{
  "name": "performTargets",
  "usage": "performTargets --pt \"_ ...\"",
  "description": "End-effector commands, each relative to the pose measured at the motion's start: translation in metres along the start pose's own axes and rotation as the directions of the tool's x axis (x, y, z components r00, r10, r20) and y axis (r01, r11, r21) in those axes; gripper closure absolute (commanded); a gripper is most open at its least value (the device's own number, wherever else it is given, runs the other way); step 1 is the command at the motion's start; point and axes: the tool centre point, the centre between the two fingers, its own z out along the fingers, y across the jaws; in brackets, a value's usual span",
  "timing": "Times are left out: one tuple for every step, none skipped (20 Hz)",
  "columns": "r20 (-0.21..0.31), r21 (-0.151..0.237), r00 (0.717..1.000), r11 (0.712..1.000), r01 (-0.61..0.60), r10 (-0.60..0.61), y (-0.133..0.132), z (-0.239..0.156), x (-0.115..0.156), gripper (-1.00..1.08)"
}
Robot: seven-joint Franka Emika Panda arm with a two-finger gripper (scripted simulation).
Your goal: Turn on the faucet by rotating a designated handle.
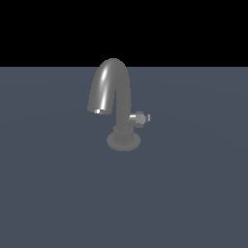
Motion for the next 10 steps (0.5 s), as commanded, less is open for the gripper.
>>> performTargets --pt "0.049 0.024 0.998 0.999 -0.048 0.047 -0.003 0.000 0.014 1.08" --pt "0.069 0.033 0.996 0.997 -0.067 0.065 -0.004 0.000 0.020 1.08" --pt "0.089 0.042 0.993 0.995 -0.087 0.083 -0.005 0.001 0.025 1.08" --pt "0.109 0.050 0.989 0.993 -0.107 0.101 -0.006 0.001 0.031 1.08" --pt "0.130 0.058 0.984 0.990 -0.127 0.119 -0.007 0.002 0.037 1.08" --pt "0.151 0.066 0.979 0.987 -0.148 0.137 -0.008 0.002 0.043 1.08" --pt "0.173 0.073 0.973 0.983 -0.169 0.154 -0.009 0.003 0.049 1.08" --pt "0.194 0.080 0.966 0.978 -0.190 0.172 -0.009 0.004 0.055 1.08" --pt "0.216 0.087 0.958 0.973 -0.212 0.189 -0.009 0.005 0.061 1.08" --pt "0.239 0.093 0.949 0.968 -0.234 0.206 -0.010 0.006 0.067 1.08"
